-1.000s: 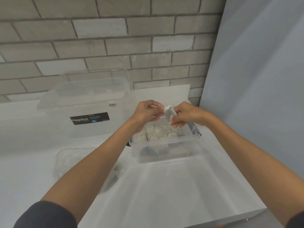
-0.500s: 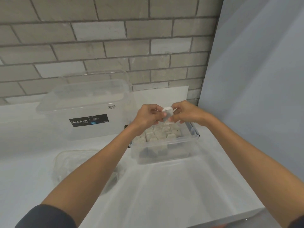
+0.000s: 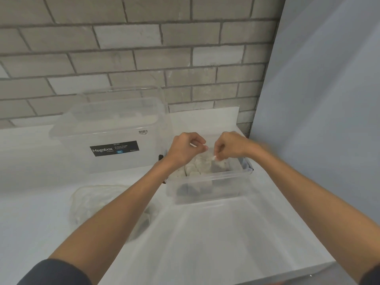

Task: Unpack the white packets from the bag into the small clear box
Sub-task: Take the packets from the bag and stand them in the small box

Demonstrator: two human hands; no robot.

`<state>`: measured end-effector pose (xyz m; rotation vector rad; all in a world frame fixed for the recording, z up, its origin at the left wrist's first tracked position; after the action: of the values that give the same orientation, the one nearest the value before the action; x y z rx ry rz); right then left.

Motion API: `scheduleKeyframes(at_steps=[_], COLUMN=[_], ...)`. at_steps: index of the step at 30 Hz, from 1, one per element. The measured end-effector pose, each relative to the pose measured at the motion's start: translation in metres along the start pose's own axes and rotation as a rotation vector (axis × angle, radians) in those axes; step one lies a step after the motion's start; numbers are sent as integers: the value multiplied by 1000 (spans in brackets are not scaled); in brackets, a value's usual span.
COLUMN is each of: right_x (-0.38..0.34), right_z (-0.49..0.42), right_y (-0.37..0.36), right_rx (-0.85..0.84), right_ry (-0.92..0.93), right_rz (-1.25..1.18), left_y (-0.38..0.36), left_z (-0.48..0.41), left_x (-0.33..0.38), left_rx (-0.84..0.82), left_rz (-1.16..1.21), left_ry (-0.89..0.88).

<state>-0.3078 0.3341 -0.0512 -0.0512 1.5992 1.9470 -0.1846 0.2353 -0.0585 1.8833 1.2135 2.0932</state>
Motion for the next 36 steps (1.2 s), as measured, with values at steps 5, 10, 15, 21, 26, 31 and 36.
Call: scheduleKeyframes(at_steps=[5, 10, 15, 21, 26, 31, 36], right_x=[2, 8, 8, 3, -28, -94, -178], right_z=[-23, -39, -41, -36, -23, -12, -4], right_y=[-36, -53, -55, -40, -5, 14, -4], right_rx=[-234, -177, -142, -105, 30, 146, 127], right_ry=[-147, -191, -189, -202, -136, 29, 207], right_rz=[171, 297, 328, 320, 271, 139, 38], left_y=[11, 19, 25, 29, 47, 91, 137], left_z=[7, 14, 18, 24, 39, 66, 106], left_x=[-5, -14, -21, -23, -21, -34, -62], left_rx=[24, 34, 44, 15, 18, 64, 16], left_rz=[-36, -29, -41, -36, 4, 37, 4], left_ry=[-14, -5, 12, 7, -11, 2, 75])
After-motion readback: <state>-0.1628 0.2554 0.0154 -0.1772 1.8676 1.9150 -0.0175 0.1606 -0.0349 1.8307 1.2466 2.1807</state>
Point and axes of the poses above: each hand's wrist, its own z-axis away from the middle knuckle, its own y-axis out of the back of the hand, x = y × z, the point moved 4 cm from there along -z, towards the middle knuckle, and after that the axes turned 7 degrees about -x, right-handed, at the moved point
